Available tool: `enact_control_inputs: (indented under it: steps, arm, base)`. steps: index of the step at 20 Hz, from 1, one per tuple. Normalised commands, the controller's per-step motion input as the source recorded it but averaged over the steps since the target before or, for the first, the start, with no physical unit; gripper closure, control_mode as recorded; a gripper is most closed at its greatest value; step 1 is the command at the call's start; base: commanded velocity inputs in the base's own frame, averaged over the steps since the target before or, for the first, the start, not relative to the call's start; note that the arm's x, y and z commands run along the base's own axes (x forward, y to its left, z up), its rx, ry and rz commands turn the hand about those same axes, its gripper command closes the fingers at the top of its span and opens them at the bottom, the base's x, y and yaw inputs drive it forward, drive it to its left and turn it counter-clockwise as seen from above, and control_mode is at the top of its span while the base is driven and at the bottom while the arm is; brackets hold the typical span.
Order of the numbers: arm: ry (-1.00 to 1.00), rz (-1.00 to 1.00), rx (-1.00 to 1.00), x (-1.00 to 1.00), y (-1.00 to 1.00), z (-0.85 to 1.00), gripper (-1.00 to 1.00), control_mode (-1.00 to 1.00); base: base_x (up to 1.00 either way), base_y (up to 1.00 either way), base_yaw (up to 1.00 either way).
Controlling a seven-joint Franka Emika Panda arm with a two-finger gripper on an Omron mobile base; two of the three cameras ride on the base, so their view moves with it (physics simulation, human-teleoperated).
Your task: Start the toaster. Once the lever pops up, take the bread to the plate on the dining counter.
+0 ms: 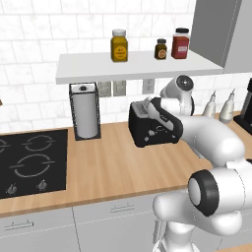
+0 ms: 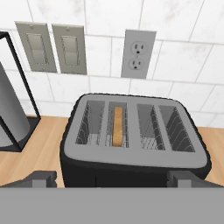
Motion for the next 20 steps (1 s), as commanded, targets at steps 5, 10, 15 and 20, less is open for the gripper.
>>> enact_control_inputs:
  steps: [5, 10, 15, 20]
  arm:
    - [0.0, 0.0, 0.0, 0.0, 0.0, 0.0, -1.0, -1.0]
    - [0.0, 0.0, 0.0, 0.0, 0.0, 0.0, -1.0, -1.0]
    - [0.0, 0.0, 0.0, 0.0, 0.0, 0.0, -1.0, -1.0]
    - [0.0, 0.0, 0.0, 0.0, 0.0, 0.0, -1.0, -1.0]
  base:
    - [0.0, 0.0, 0.0]
    - [0.0, 0.0, 0.0]
    - [0.0, 0.0, 0.0]
    - [0.0, 0.0, 0.0]
